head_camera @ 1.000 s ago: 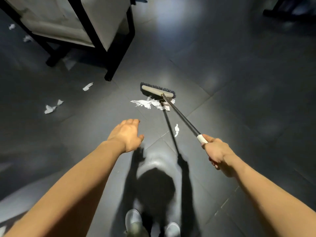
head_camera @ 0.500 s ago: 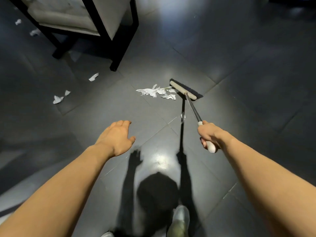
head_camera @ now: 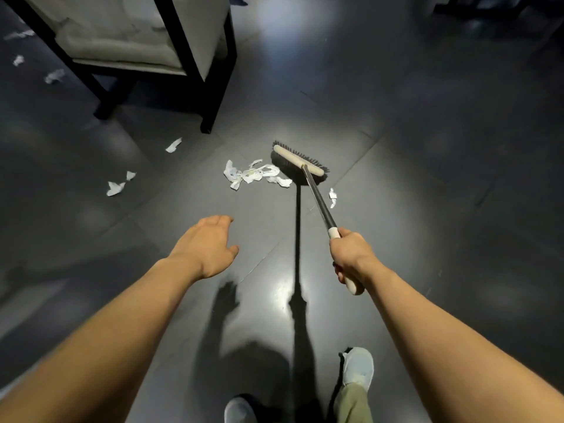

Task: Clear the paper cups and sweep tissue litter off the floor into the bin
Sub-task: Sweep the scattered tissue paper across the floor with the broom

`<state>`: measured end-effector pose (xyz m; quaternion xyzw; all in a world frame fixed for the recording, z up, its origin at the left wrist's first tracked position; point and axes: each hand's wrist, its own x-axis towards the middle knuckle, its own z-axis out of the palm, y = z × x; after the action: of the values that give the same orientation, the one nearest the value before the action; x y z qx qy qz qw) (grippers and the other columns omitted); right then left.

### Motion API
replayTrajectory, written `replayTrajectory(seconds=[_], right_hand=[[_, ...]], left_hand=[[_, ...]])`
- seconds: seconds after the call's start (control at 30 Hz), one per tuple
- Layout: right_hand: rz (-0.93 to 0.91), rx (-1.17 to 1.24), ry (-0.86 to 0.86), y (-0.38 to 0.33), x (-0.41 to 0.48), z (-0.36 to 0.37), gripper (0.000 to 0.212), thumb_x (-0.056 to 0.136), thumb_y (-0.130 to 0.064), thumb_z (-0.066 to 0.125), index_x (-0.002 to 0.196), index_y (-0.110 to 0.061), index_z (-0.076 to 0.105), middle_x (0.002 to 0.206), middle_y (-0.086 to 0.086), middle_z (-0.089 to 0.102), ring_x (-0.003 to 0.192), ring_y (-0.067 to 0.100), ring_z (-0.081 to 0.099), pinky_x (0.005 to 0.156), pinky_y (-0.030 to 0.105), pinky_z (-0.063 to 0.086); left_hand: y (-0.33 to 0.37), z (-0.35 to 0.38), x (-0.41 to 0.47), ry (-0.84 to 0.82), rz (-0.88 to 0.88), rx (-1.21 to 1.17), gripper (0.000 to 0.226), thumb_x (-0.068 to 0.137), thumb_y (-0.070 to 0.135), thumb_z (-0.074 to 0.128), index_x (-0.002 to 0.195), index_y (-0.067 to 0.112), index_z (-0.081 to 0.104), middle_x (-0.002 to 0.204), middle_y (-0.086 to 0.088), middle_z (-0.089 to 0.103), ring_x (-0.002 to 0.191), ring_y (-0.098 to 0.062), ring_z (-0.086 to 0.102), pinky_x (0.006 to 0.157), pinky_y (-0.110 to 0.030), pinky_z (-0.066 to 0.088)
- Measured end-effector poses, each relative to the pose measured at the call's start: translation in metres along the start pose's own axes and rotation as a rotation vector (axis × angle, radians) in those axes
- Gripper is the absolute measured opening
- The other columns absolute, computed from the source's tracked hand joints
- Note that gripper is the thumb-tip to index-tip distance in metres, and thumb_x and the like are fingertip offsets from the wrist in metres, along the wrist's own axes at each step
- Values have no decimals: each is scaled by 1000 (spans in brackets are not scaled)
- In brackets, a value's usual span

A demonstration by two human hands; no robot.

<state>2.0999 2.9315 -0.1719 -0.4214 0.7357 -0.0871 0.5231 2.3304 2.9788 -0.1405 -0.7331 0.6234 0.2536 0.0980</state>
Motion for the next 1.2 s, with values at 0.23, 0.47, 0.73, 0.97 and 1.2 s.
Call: replayTrajectory(seconds=[0.23,0.47,0.73,0.97,1.2], right_hand=[[126,147,68,17,-11,20,20,87,-1,26,94,-5,45,60,9,43,44,22,40,42,25,39],[183,325,-83,-7,-29,61,18,92,-3,26,95,-8,43,61,6,40,39,12,35,35,16,32],[-89,-21,-134,-46,-46,90,26,93,-8,30,111,-13,48,63,9,45,42,18,40,41,24,39],[-309,-262,-216,-123,-99,119,35,95,-12,38,123,-29,49,63,8,45,43,19,38,42,25,40],[-494,-347,-345,-238,-168,164,37,97,-10,40,130,-23,52,64,7,43,51,16,36,43,23,33]], left_hand=[[-23,14,-8,-30,26,-13,61,96,33,46,147,12,22,153,-6,27,141,-24,24,113,-29,20],[-44,21,-9,-51,16,-27,61,96,33,46,148,12,21,153,-7,27,141,-24,24,113,-30,20],[-89,-6,-31,11,-63,-58,61,96,32,46,148,11,22,154,-7,26,141,-24,24,112,-29,21],[-157,-73,-76,117,-177,-143,62,94,33,50,147,12,26,151,-8,31,139,-25,27,111,-30,25],[-245,-174,-134,267,-333,-179,62,93,35,53,144,9,30,148,-11,35,137,-27,32,112,-34,27]])
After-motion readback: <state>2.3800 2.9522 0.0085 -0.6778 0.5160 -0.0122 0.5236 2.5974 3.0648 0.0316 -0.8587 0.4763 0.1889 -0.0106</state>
